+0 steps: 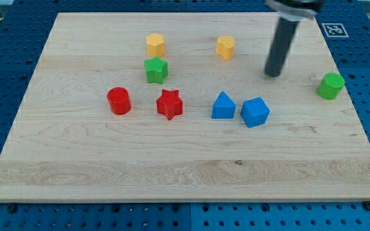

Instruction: Move the green circle to the center

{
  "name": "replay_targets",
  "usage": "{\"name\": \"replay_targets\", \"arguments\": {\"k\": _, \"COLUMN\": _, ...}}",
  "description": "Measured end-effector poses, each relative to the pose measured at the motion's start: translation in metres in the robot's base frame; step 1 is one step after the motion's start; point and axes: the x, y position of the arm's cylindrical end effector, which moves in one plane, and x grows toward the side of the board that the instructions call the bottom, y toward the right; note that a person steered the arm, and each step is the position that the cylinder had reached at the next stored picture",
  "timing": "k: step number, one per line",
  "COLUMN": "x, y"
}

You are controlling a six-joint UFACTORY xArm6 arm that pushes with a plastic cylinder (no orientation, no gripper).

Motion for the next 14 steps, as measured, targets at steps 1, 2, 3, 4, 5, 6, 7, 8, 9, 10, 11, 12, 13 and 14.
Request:
{"name": "replay_targets", "arguments": {"k": 1, "x": -0.005, "y": 0.067}}
{"name": "replay_targets", "arguments": {"k": 2, "x": -0.002, "y": 0.135}}
{"name": "replay_targets", "arguments": {"k": 3, "x": 0.029, "y": 0.145}}
{"name": "replay_targets", "arguments": {"k": 4, "x": 0.054, "y": 0.122}}
{"name": "replay_targets", "arguments": {"k": 5, "x": 0.06, "y": 0.096}}
{"name": "replay_targets", "arguments": {"k": 6, "x": 0.059, "y": 0.068}}
{"name": "replay_targets", "arguments": {"k": 7, "x": 0.059, "y": 0.049}}
{"name": "replay_targets", "arguments": {"k": 8, "x": 0.059, "y": 0.074}}
{"name": "replay_targets", "arguments": {"k": 9, "x": 0.059, "y": 0.097}}
{"name": "replay_targets", "arguments": {"k": 10, "x": 0.053, "y": 0.092}}
{"name": "replay_targets", "arguments": {"k": 11, "x": 0.041, "y": 0.088}}
{"name": "replay_targets", "arguments": {"k": 12, "x": 0.036, "y": 0.084}}
{"name": "replay_targets", "arguments": {"k": 13, "x": 0.036, "y": 0.074}}
{"name": "replay_targets", "arguments": {"k": 14, "x": 0.036, "y": 0.052}}
